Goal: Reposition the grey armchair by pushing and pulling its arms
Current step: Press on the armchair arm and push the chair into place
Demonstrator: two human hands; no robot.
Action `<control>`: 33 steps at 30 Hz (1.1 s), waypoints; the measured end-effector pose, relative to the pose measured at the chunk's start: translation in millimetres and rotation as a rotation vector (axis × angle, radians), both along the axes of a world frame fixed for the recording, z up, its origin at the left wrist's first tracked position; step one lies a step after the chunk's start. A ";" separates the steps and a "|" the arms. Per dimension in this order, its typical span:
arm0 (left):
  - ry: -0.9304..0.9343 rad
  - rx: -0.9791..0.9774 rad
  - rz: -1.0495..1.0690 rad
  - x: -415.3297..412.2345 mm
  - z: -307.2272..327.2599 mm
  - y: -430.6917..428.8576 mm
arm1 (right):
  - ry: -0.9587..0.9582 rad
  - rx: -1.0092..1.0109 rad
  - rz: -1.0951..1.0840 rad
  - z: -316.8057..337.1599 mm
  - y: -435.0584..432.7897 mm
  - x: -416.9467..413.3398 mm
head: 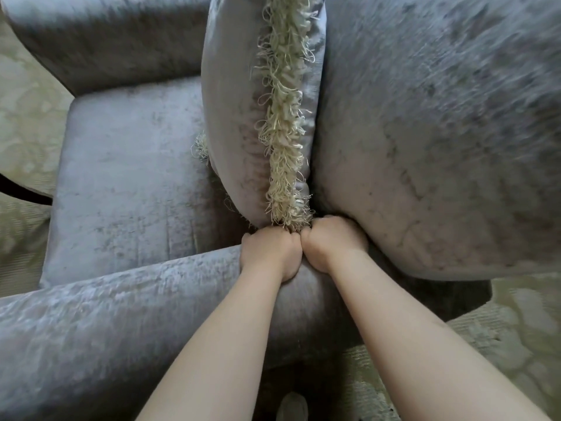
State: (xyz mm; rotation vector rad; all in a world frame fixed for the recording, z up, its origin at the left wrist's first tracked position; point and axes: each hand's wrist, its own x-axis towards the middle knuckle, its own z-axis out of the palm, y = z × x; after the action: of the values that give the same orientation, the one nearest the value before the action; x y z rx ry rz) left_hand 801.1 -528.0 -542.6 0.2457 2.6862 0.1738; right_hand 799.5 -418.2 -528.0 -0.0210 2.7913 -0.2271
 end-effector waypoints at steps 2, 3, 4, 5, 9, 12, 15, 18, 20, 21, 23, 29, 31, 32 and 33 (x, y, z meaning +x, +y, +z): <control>-0.007 0.002 -0.007 -1.7 -1.4 -0.4 | -0.006 0.006 0.010 -1.2 0.3 -2.2; -0.006 0.001 -0.012 -2.1 -1.7 -0.3 | -0.003 0.008 0.014 -1.9 0.5 -2.7; -0.006 0.000 -0.016 -2.3 -1.8 -0.1 | -0.002 0.009 0.017 -2.7 0.7 -2.9; -0.009 -0.002 -0.019 -2.2 -1.8 -0.1 | -0.004 0.009 0.020 -3.1 0.4 -2.9; -0.015 -0.005 0.003 -1.3 -0.8 0.1 | 0.015 0.001 0.015 -3.5 0.8 -2.7; -0.013 0.028 0.048 -2.7 3.0 1.9 | 0.036 -0.014 -0.020 -3.7 1.0 -3.2; -0.053 0.053 0.071 -2.0 8.9 1.4 | 0.003 -0.036 -0.050 -0.6 1.7 -2.1; -0.149 0.051 0.050 -4.2 11.5 2.0 | -0.022 -0.010 -0.061 3.4 5.0 3.2; -0.172 0.035 0.017 0.5 12.9 -0.3 | -0.028 0.022 -0.063 6.0 2.1 11.5; -0.177 0.026 -0.001 5.0 13.5 -2.2 | -0.029 0.032 -0.060 6.9 -0.5 16.8; -0.169 0.014 -0.028 16.1 15.4 -6.0 | -0.051 0.027 -0.085 8.4 -4.8 27.8; -0.038 0.012 -0.067 32.1 16.8 -4.7 | -0.004 -0.047 -0.157 4.2 -5.3 39.6; -0.007 0.012 -0.048 30.2 13.8 -5.2 | 0.073 -0.036 -0.184 -0.5 -5.9 38.3; 0.005 0.009 -0.044 29.1 11.8 -5.4 | 0.098 -0.020 -0.184 -2.3 -6.4 37.4; 0.011 0.006 -0.044 28.7 10.0 -4.8 | 0.111 -0.006 -0.185 -3.9 -6.6 37.1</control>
State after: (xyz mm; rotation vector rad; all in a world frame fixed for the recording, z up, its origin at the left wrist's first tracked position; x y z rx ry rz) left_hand 829.7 -532.8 -532.7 0.3082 2.6886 0.1677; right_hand 836.7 -424.8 -531.8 0.2311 2.9047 -0.2869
